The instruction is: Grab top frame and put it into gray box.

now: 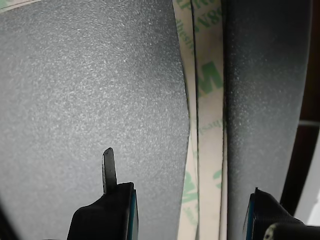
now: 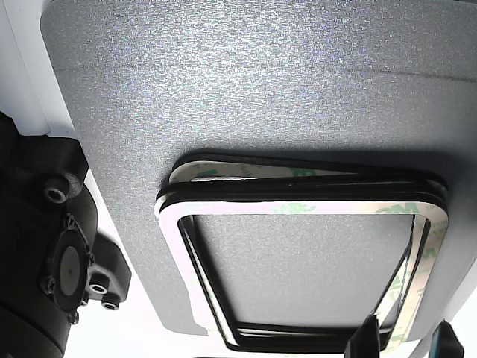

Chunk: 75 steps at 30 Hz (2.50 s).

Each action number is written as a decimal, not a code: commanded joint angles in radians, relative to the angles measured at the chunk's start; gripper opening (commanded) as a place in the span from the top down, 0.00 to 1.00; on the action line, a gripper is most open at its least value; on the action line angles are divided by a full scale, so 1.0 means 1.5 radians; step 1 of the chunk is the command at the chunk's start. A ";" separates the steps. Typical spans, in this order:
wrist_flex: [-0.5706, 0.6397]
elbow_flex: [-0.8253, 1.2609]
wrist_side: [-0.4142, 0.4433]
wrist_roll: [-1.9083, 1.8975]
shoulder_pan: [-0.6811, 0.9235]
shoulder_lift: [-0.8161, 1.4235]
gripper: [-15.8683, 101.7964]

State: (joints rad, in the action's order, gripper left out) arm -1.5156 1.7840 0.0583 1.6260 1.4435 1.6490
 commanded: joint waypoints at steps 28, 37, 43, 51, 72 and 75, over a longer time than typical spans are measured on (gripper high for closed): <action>0.037 -0.041 0.003 -0.032 0.031 -0.051 0.38; 0.041 -0.033 0.001 -0.025 0.032 -0.047 0.47; 0.051 -0.028 -0.002 -0.029 0.033 -0.046 0.47; 0.056 -0.025 -0.002 -0.027 0.033 -0.048 0.53; 0.089 -0.004 -0.005 -0.024 0.033 -0.042 0.86; 0.080 -0.014 -0.005 -0.016 0.033 -0.038 0.95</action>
State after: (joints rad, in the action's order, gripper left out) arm -1.3898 1.7963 0.0522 1.5984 1.5018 1.5601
